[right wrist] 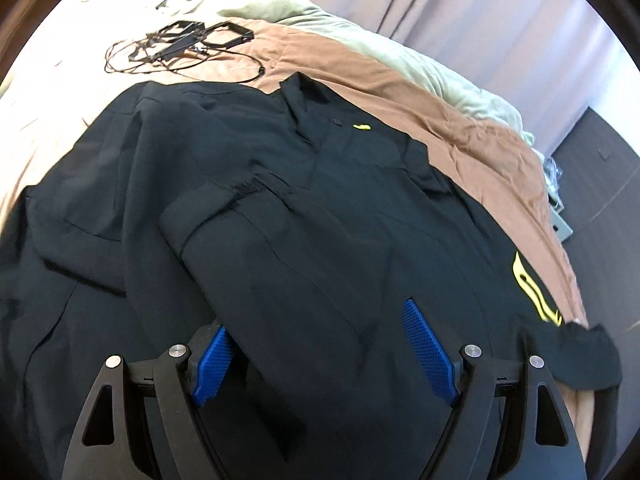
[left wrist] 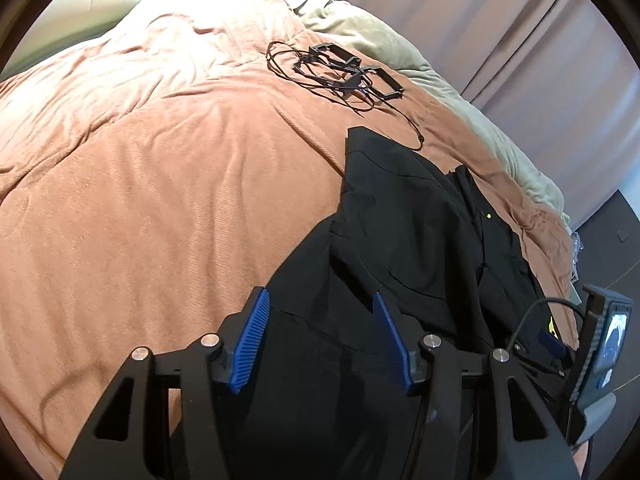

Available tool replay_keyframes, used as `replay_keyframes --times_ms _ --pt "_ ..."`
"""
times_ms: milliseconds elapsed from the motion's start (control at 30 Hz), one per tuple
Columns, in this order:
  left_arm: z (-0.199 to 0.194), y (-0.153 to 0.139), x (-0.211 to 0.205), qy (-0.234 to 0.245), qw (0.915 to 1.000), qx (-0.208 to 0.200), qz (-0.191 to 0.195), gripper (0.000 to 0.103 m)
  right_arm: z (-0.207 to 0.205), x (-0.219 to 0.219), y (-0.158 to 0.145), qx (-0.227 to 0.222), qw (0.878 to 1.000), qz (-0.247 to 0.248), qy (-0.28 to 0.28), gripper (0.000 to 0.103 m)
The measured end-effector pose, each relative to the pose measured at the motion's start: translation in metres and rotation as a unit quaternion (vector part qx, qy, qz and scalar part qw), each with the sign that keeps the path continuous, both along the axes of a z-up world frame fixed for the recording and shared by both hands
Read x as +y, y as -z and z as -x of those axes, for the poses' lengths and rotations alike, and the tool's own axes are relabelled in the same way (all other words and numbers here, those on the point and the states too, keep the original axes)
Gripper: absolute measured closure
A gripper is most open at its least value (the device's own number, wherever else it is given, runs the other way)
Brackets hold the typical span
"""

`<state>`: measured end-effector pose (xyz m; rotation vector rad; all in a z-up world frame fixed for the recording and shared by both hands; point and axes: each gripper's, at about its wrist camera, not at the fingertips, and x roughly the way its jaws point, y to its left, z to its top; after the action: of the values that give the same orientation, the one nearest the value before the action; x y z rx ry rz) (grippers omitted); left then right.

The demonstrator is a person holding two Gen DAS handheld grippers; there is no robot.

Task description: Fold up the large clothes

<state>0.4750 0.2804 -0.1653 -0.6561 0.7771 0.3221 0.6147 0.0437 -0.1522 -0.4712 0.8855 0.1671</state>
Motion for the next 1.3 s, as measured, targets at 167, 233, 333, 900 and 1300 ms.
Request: replay_keyframes --times_ms 167,233,333,900,1300 --pt "-0.004 0.004 0.0 0.002 1.0 0.004 0.003 0.048 -0.003 -0.007 -0.009 0.026 0.995 -0.096 -0.004 0.089" --pt "-0.005 0.004 -0.002 0.003 1.0 0.004 0.005 0.048 -0.008 -0.035 -0.014 0.048 0.981 -0.188 0.013 0.092" --pt "-0.009 0.004 -0.007 0.008 1.0 0.002 0.005 0.048 -0.014 -0.087 -0.023 0.042 0.96 -0.269 0.065 0.094" --pt "-0.021 0.005 -0.027 0.029 0.9993 0.013 -0.023 0.048 0.001 -0.26 0.026 0.109 0.831 -0.465 0.287 0.061" --pt "-0.026 0.006 -0.03 0.03 0.9988 0.019 -0.033 0.048 -0.024 -0.264 0.057 0.121 0.802 -0.528 0.254 0.095"
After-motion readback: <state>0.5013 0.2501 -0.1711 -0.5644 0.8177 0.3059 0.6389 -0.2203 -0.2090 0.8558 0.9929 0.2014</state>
